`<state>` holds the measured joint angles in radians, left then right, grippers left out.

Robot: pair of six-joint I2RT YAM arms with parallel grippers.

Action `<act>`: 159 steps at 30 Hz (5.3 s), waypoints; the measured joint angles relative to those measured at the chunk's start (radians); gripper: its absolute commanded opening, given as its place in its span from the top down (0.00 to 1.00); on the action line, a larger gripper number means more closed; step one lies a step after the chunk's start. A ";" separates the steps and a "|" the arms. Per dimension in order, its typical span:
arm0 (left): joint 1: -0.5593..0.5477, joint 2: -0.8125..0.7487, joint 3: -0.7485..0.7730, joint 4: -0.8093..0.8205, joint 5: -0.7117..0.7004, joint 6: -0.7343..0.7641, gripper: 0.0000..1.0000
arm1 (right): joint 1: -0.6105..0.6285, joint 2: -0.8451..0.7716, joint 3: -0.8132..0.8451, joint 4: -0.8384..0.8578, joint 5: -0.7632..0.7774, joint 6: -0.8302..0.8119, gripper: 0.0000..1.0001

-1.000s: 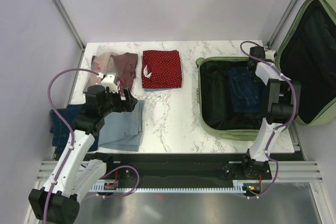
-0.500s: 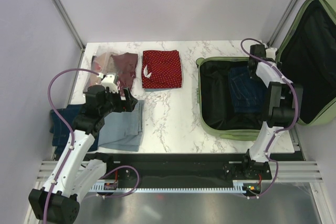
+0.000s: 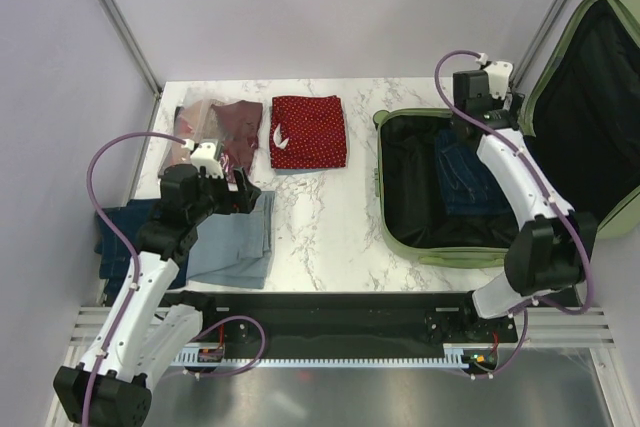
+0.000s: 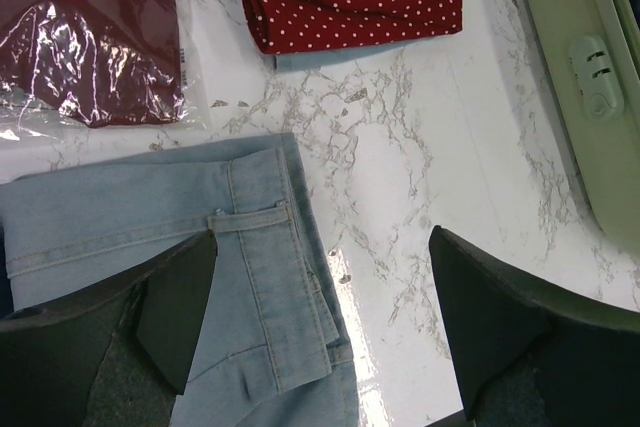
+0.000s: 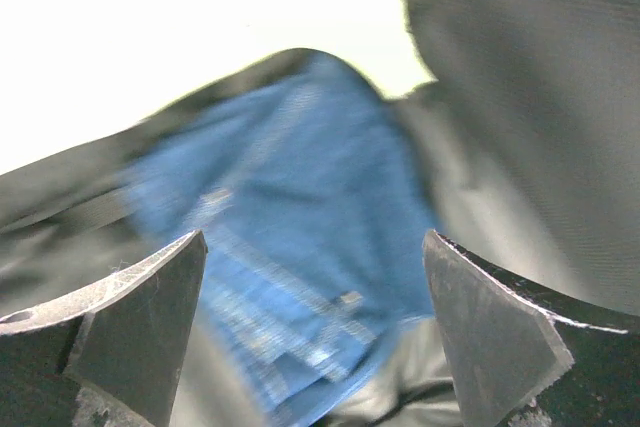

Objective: Pack the luggage
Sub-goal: Place the clothes in the luggage, then move the clothes to the center of the board, then pick up the clothes at the center of the board.

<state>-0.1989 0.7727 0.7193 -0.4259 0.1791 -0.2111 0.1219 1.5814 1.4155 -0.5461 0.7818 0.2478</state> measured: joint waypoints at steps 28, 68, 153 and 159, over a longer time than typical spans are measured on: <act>0.000 -0.051 0.006 -0.045 -0.204 0.000 0.04 | 0.845 -0.097 -0.391 0.469 -0.787 0.496 0.05; 0.000 -0.054 0.007 -0.049 -0.204 -0.001 0.00 | 0.982 0.487 -0.146 0.726 -0.848 0.623 0.12; -0.005 -0.002 0.007 -0.048 -0.117 -0.001 0.00 | 0.642 0.161 -0.528 0.593 -0.653 0.489 1.00; -0.005 -0.006 0.007 -0.048 -0.117 -0.001 0.00 | 0.645 0.134 -0.477 0.455 -0.625 0.417 1.00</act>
<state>-0.2043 0.7666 0.7265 -0.4736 0.0624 -0.2119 0.7666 1.7153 0.9382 -0.0914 0.1570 0.6651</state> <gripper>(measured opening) 0.995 0.100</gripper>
